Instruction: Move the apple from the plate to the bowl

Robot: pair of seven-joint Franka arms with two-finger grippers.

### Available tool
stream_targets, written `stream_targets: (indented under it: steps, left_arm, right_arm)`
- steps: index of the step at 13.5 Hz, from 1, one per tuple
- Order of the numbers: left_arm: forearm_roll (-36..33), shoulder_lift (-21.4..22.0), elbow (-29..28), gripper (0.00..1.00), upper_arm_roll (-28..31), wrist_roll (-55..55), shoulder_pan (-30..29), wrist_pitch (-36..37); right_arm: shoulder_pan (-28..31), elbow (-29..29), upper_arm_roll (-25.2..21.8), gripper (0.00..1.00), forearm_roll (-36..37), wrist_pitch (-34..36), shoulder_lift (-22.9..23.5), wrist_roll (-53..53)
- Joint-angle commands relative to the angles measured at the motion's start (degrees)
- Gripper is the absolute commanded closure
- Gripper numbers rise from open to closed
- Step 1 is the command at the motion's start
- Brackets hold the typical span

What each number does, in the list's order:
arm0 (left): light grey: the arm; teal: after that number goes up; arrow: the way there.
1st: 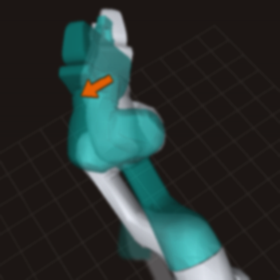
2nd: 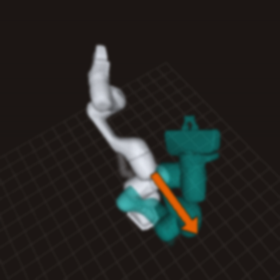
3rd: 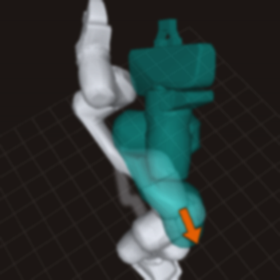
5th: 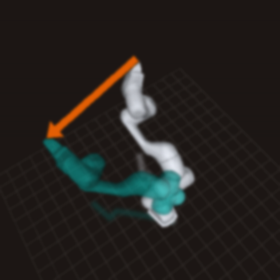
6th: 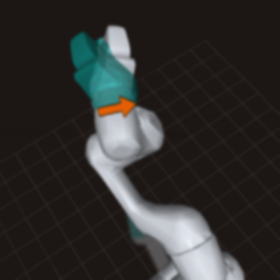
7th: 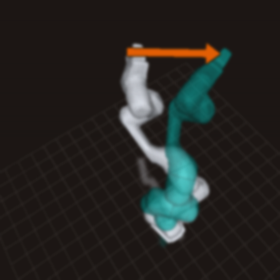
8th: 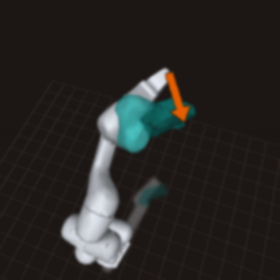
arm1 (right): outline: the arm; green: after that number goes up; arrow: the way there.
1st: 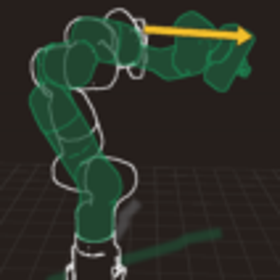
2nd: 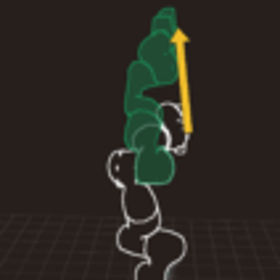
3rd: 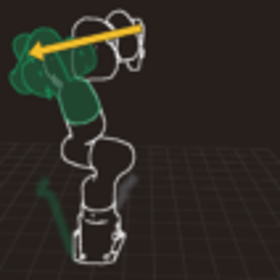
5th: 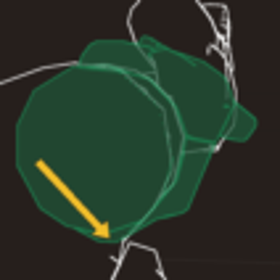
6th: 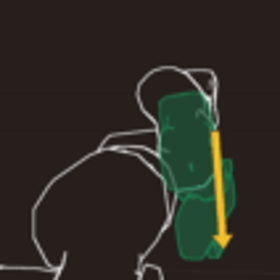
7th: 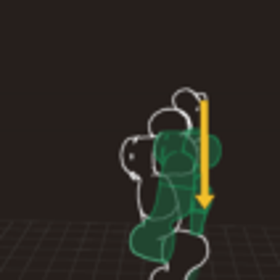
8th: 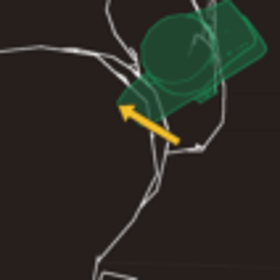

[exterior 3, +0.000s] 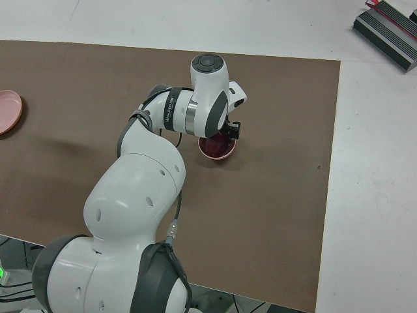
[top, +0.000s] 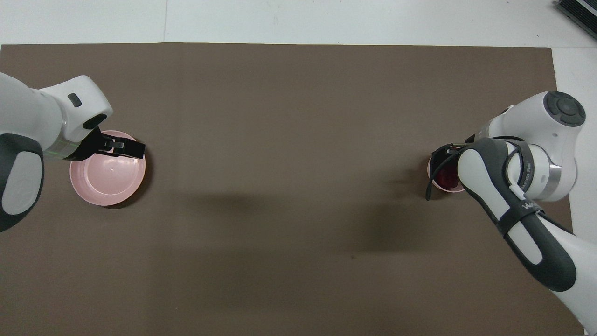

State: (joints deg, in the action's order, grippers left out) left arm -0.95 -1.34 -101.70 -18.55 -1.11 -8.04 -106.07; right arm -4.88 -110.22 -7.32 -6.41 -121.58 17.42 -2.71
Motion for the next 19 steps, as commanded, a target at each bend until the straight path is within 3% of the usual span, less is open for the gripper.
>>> stream_targets:
  steps: [1,3,6,10,13,16,19]
  left_arm:
    - [-1.33,-2.17,5.98,0.00,-0.26,0.41,-0.04,5.42]
    - [-1.07,-1.30,7.04,0.00,2.00,0.32,1.70,7.79]
    - [-0.10,-1.65,13.88,0.00,11.50,0.23,9.61,14.91]
    - [1.04,-0.86,18.10,0.00,19.23,0.41,17.07,22.98]
    - [2.01,-0.68,22.25,0.00,19.78,0.76,17.53,29.50]
    - [2.10,2.56,21.82,0.00,19.16,1.55,17.27,31.36]
    - [2.62,2.49,21.64,0.00,18.20,1.73,13.34,30.40]
  right_arm:
    - [0.23,0.79,0.55,0.00,0.08,0.20,-0.02,1.12]
    - [0.14,1.76,0.55,0.00,0.26,1.34,-1.68,1.21]
    - [0.14,5.26,0.29,0.00,3.93,7.12,-5.54,2.44]
    - [0.14,7.74,0.64,0.00,8.78,16.79,-14.23,4.11]
    - [0.23,10.27,0.47,0.00,9.40,24.61,-20.74,3.59]
    - [0.23,17.12,0.73,0.00,9.31,34.98,-22.86,3.50]
    - [0.31,22.06,0.38,0.00,8.00,40.36,-23.22,3.41]
